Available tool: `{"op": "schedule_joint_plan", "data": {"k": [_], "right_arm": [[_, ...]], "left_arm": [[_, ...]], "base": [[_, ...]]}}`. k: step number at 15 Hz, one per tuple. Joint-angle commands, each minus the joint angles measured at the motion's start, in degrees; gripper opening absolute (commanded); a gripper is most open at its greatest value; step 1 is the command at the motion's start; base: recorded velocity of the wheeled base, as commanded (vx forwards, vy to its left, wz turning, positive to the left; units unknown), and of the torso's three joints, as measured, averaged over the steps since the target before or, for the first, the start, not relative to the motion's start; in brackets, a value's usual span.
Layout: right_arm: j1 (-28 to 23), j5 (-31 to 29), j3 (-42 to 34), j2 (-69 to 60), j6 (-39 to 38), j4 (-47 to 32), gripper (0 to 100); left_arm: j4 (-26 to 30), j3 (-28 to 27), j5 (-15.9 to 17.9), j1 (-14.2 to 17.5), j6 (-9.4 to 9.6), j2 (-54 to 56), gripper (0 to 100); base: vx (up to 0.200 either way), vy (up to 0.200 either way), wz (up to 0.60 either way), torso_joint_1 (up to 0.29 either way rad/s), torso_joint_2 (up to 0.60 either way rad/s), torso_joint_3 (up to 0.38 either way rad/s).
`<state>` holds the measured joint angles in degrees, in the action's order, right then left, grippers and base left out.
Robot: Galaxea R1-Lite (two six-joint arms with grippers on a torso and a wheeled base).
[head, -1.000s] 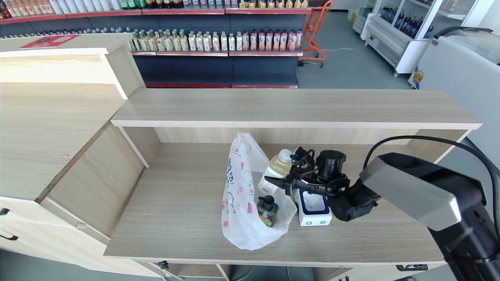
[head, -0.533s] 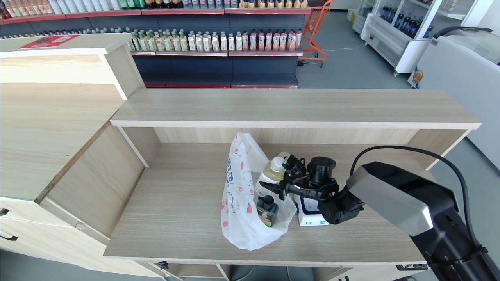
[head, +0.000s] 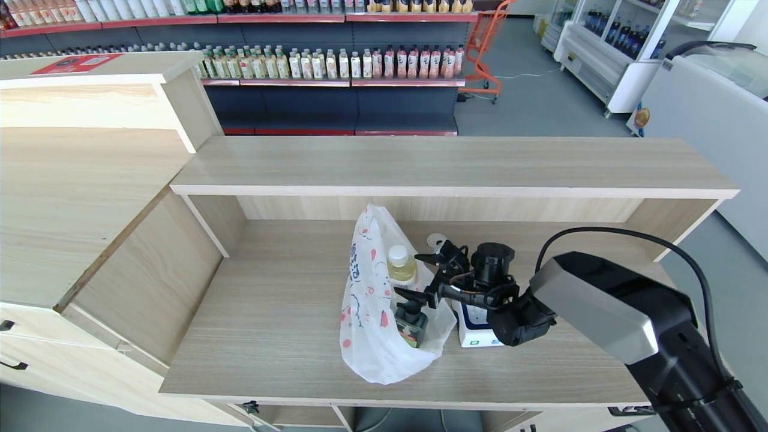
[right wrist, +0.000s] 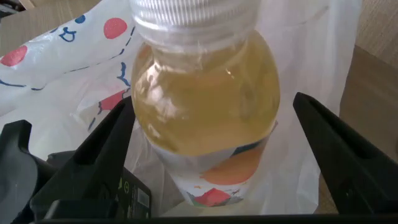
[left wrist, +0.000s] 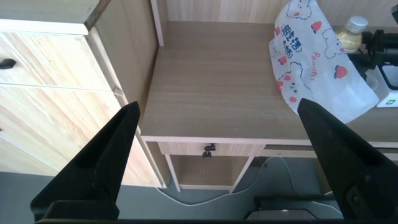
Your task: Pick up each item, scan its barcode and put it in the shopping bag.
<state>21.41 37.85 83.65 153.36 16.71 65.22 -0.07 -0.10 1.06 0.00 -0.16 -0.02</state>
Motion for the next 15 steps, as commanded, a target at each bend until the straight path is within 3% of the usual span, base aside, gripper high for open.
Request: {"op": "schedule_joint_plan", "data": {"k": [1, 5, 7, 10, 12, 13, 14, 15], "right_arm": [[-0.58, 0.03, -0.6, -2.27, -1.6, -0.27, 100], [-2.42, -0.15, -8.15, -14.31, -19.09, -0.27, 100], [-5.32, -0.06, -18.17, -24.51, -24.8, -0.27, 100], [-10.86, 0.03, -36.28, -40.86, -26.12, -0.88, 100], [-14.11, -0.15, -45.68, -52.02, -26.21, -6.16, 100], [-18.24, -2.26, -53.51, -63.36, -24.8, -14.33, 100], [-20.18, -5.07, -57.2, -69.42, -23.48, -18.55, 100], [-23.87, -13.15, -64.14, -82.69, -20.93, -28.57, 100]], "left_arm": [[-0.01, 0.01, -0.01, 0.0, -0.02, 0.02, 100], [-0.01, 0.01, -0.01, 0.0, -0.02, 0.02, 100], [-0.01, 0.01, -0.01, 0.0, -0.02, 0.02, 100], [-0.01, 0.01, -0.01, 0.0, -0.02, 0.02, 100], [-0.01, 0.01, -0.01, 0.0, -0.02, 0.02, 100], [-0.01, 0.01, -0.01, 0.0, -0.02, 0.02, 100], [-0.01, 0.01, -0.01, 0.0, -0.02, 0.02, 100], [-0.01, 0.01, -0.01, 0.0, -0.02, 0.02, 100]], "base": [[0.0, 0.0, 0.0, 0.0, 0.0, 0.0], [0.0, 0.0, 0.0, 0.0, 0.0, 0.0], [0.0, 0.0, 0.0, 0.0, 0.0, 0.0], [0.0, 0.0, 0.0, 0.0, 0.0, 0.0], [0.0, 0.0, 0.0, 0.0, 0.0, 0.0], [0.0, 0.0, 0.0, 0.0, 0.0, 0.0], [0.0, 0.0, 0.0, 0.0, 0.0, 0.0], [0.0, 0.0, 0.0, 0.0, 0.0, 0.0]]}}
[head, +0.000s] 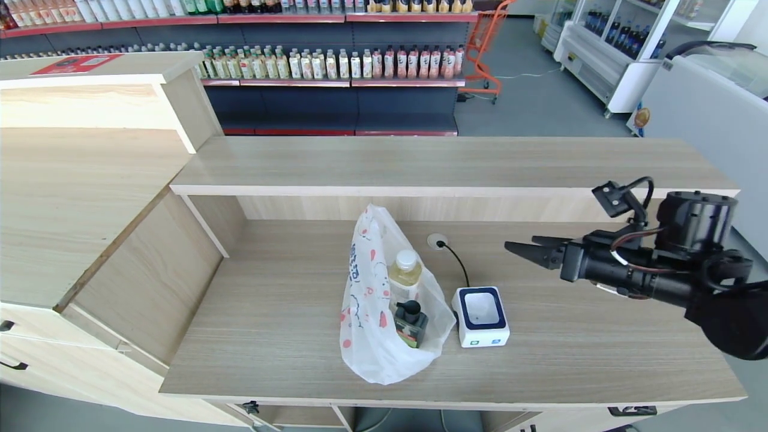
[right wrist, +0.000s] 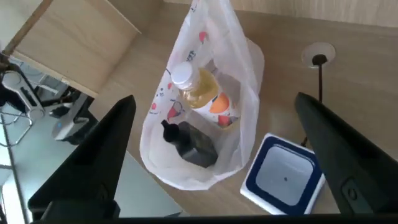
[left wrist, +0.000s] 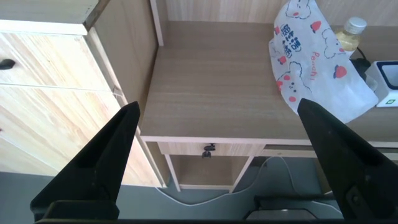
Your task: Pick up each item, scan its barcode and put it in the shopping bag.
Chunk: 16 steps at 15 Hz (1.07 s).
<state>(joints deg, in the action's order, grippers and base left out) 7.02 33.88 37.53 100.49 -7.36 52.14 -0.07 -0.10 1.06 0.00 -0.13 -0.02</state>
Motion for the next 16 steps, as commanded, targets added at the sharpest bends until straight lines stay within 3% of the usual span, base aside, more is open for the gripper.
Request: {"op": "schedule_joint_plan", "data": {"k": [1, 4, 5, 7, 8, 9, 10, 12, 16], "right_arm": [[-10.27, -15.24, -22.51, -37.91, 3.32, -19.97, 100], [-8.08, -29.48, -37.53, -60.32, 3.67, -24.1, 100], [-7.99, -31.94, -37.53, -68.23, 3.94, -30.25, 100], [-8.87, -32.12, -37.53, -81.33, 3.94, -40.8, 100], [-9.75, -31.86, -37.53, -93.1, 3.23, -49.94, 100], [-8.6, -30.1, -37.53, -97.76, 3.94, -49.24, 100], [-7.29, -30.01, -37.53, -100.49, 6.92, -48.18, 100], [-7.29, -37.92, -37.53, -100.49, 6.48, -51.96, 100], [-7.29, -37.57, -37.45, -100.49, 6.13, -52.31, 100]], "left_arm": [[-0.01, 0.01, -0.01, 0.0, -0.04, 0.02, 100], [-0.01, 0.01, -0.01, 0.0, -0.04, 0.02, 100], [-0.01, 0.01, -0.01, 0.0, -0.04, 0.02, 100], [-0.01, 0.01, -0.01, 0.0, -0.04, 0.02, 100], [-0.01, 0.01, -0.01, 0.0, -0.04, 0.02, 100], [-0.01, 0.01, -0.01, 0.0, -0.04, 0.02, 100], [-0.01, 0.01, -0.01, 0.0, -0.04, 0.02, 100], [-0.01, 0.01, -0.01, 0.0, -0.04, 0.02, 100], [-0.01, 0.01, -0.01, 0.0, -0.04, 0.02, 100]], "base": [[0.0, 0.0, 0.0, 0.0, 0.0, 0.0], [0.0, 0.0, 0.0, 0.0, 0.0, 0.0], [0.0, 0.0, 0.0, 0.0, 0.0, 0.0], [0.0, 0.0, 0.0, 0.0, 0.0, 0.0], [0.0, 0.0, 0.0, 0.0, 0.0, 0.0], [0.0, 0.0, 0.0, 0.0, 0.0, 0.0], [0.0, 0.0, 0.0, 0.0, 0.0, 0.0], [0.0, 0.0, 0.0, 0.0, 0.0, 0.0], [0.0, 0.0, 0.0, 0.0, 0.0, 0.0]]}}
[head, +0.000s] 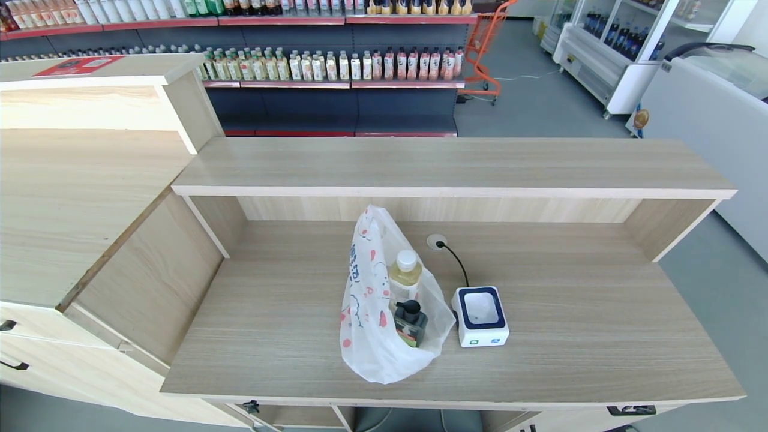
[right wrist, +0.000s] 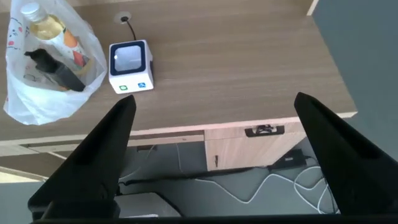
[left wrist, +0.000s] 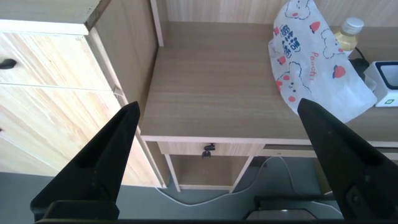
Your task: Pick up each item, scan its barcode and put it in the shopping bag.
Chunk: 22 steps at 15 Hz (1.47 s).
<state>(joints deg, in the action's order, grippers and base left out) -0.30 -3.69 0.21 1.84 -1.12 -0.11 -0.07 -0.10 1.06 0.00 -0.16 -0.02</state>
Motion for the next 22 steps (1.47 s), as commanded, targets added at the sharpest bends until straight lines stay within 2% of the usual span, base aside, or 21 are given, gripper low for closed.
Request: {"op": "schedule_joint_plan", "data": {"k": [1, 6, 8, 9, 14, 22], "right_arm": [[0.04, 0.0, -0.12, -1.84, 0.24, -0.07, 100], [0.04, -0.09, -0.21, -1.84, -0.81, 0.02, 100], [0.04, -0.53, -0.21, -1.84, -3.98, 0.02, 100], [0.04, -0.61, -0.21, -1.84, -3.89, 0.02, 0], [0.04, -0.35, -0.12, -1.84, -0.72, -0.24, 0], [0.13, -0.17, -0.12, -1.84, 0.95, -0.33, 0]], "left_arm": [[-0.01, 0.01, -0.01, 0.0, -0.02, 0.02, 100], [-0.01, 0.01, -0.01, 0.0, -0.02, 0.02, 100], [-0.01, 0.01, -0.01, 0.0, -0.11, 0.02, 100], [-0.01, 0.01, -0.01, 0.0, -0.02, 0.02, 100], [-0.01, 0.01, -0.01, 0.0, -0.11, 0.02, 100], [-0.01, 0.01, -0.01, 0.0, 0.69, 0.02, 100]], "base": [[0.0, 0.0, 0.0, 0.0, 0.0, 0.0], [0.0, 0.0, 0.0, 0.0, 0.0, 0.0], [0.0, 0.0, 0.0, 0.0, 0.0, 0.0], [0.0, 0.0, 0.0, 0.0, 0.0, 0.0], [0.0, 0.0, 0.0, 0.0, 0.0, 0.0], [0.0, -0.2, 0.0, 0.005, 0.0, 0.002]]}}
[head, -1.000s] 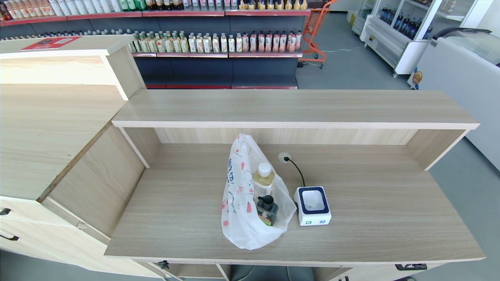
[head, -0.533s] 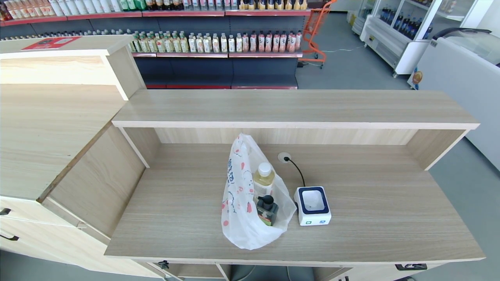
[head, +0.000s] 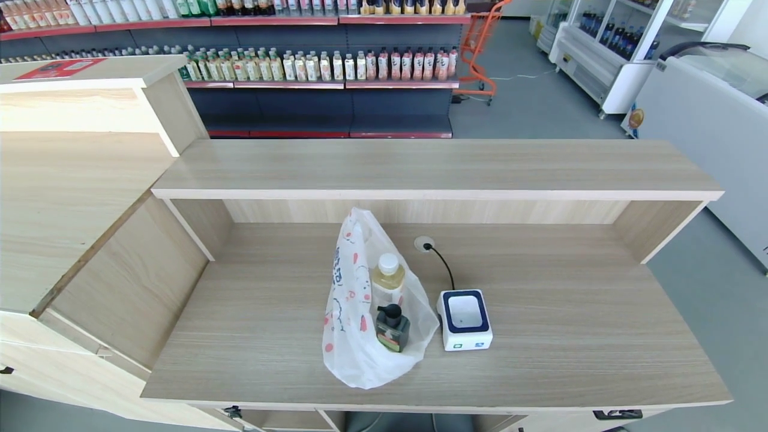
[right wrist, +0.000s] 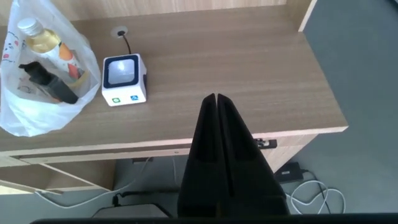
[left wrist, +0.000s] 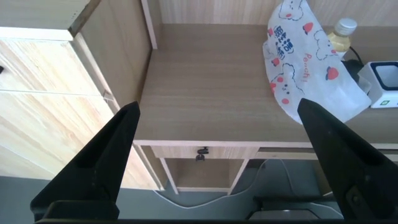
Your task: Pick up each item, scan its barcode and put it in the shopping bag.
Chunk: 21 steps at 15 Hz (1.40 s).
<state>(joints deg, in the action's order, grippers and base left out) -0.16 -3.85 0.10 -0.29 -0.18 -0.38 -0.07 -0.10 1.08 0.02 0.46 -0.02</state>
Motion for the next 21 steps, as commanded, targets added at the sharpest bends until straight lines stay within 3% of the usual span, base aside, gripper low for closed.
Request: {"op": "schedule_joint_plan", "data": {"k": [1, 5, 11, 21], "right_arm": [[-0.02, -0.01, -0.01, 0.29, 0.01, -0.06, 0], [-0.11, -0.01, -0.01, 0.29, -1.66, 0.03, 0], [-0.02, -0.01, -0.01, 0.29, -1.22, 0.03, 0], [-0.02, -0.01, -0.01, 0.29, -0.78, -0.06, 0]], "left_arm": [[-0.01, 0.01, -0.03, -0.02, -0.29, 0.02, 100], [-0.01, 0.01, -0.03, -0.02, -0.55, 0.02, 100], [-0.01, 0.01, -0.03, -0.02, -0.46, 0.02, 100], [-0.01, 0.01, -0.03, -0.02, -0.46, 0.02, 100]], "base": [[0.0, -0.2, 0.0, -0.002, 0.01, -0.002], [0.0, 0.0, 0.0, 0.0, 0.0, 0.0], [0.2, 0.0, 0.0, 0.002, 0.0, 0.001], [0.0, 0.0, 0.0, 0.0, 0.0, 0.0]]}}
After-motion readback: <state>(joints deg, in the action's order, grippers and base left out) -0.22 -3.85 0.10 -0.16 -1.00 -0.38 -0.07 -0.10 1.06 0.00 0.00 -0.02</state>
